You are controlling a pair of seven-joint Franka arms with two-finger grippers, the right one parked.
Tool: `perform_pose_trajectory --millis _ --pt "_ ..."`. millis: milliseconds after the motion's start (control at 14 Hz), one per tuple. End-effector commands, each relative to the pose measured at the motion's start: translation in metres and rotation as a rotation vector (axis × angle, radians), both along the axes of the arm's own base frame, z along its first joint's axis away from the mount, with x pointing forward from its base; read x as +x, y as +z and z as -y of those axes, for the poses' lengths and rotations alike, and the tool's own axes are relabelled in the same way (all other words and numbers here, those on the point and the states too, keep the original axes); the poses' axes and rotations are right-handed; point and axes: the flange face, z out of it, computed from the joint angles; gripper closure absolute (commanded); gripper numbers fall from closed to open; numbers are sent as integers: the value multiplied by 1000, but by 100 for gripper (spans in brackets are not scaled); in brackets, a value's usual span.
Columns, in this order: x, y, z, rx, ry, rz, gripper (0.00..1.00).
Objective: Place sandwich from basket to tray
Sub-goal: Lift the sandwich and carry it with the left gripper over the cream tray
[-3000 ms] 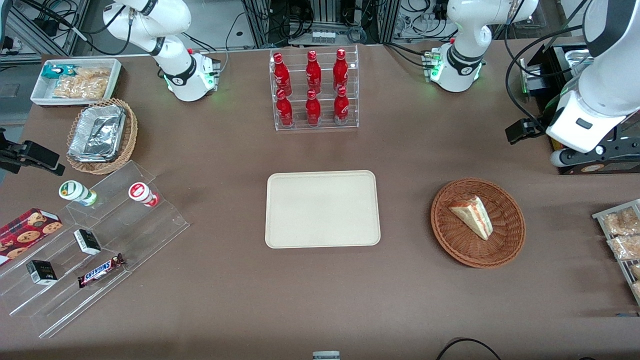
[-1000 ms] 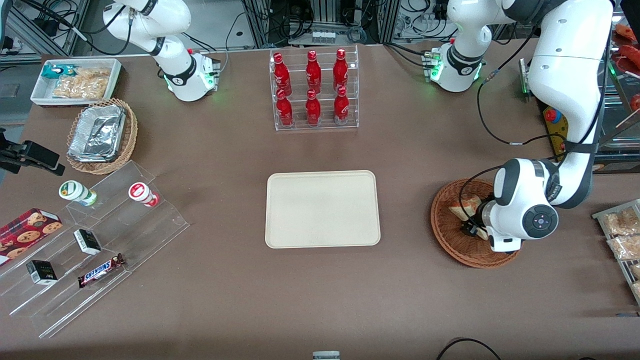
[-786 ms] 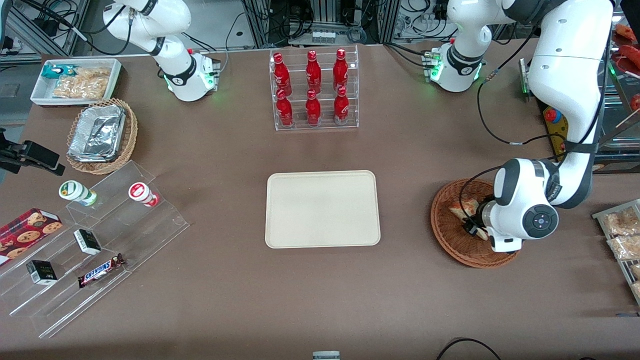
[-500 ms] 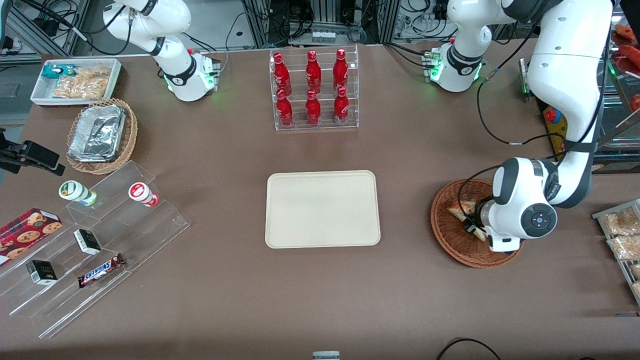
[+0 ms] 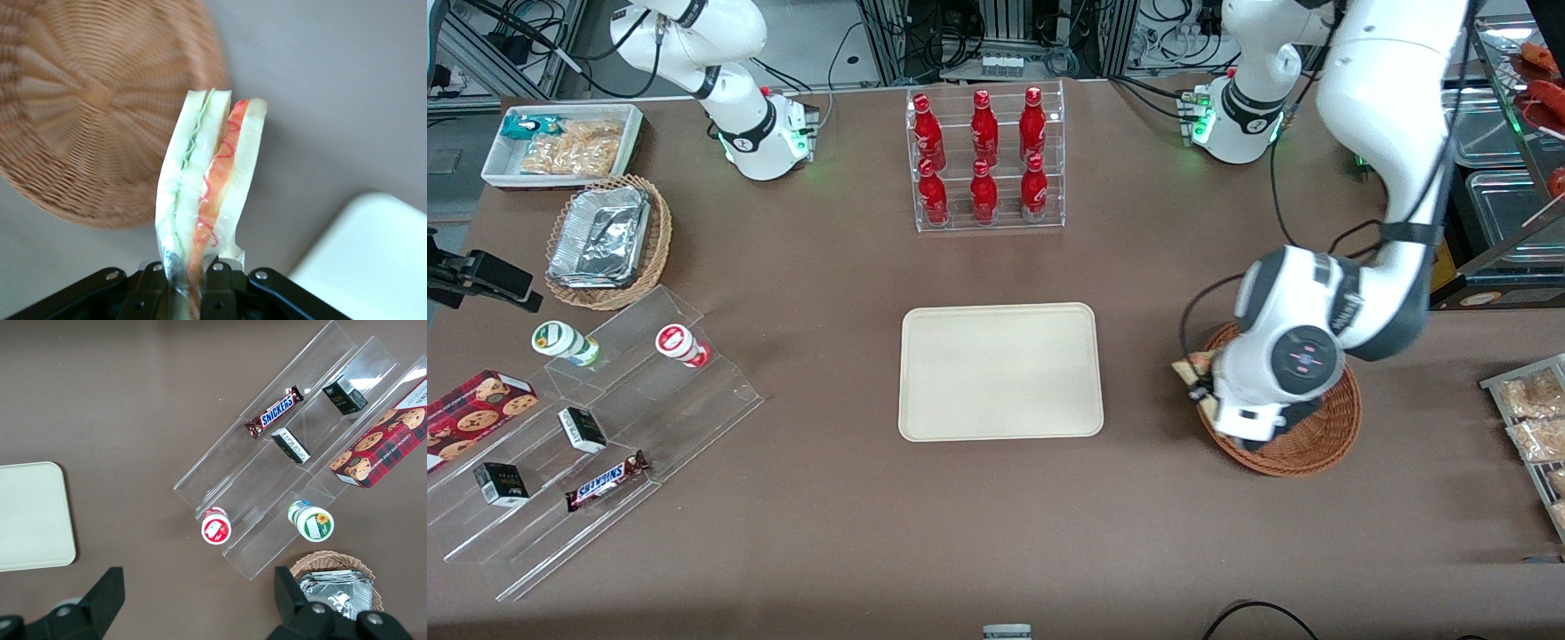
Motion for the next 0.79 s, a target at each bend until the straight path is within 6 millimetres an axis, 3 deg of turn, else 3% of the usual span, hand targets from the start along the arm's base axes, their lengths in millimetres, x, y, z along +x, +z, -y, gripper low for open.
perform_pose_trajectory --millis 0,286,714 --pt "-26 -11 73 -11 -180 -17 81" --pt "-65 -47 168 -58 -317 32 79" --pt "-57 -81 230 -172 -322 67 74"
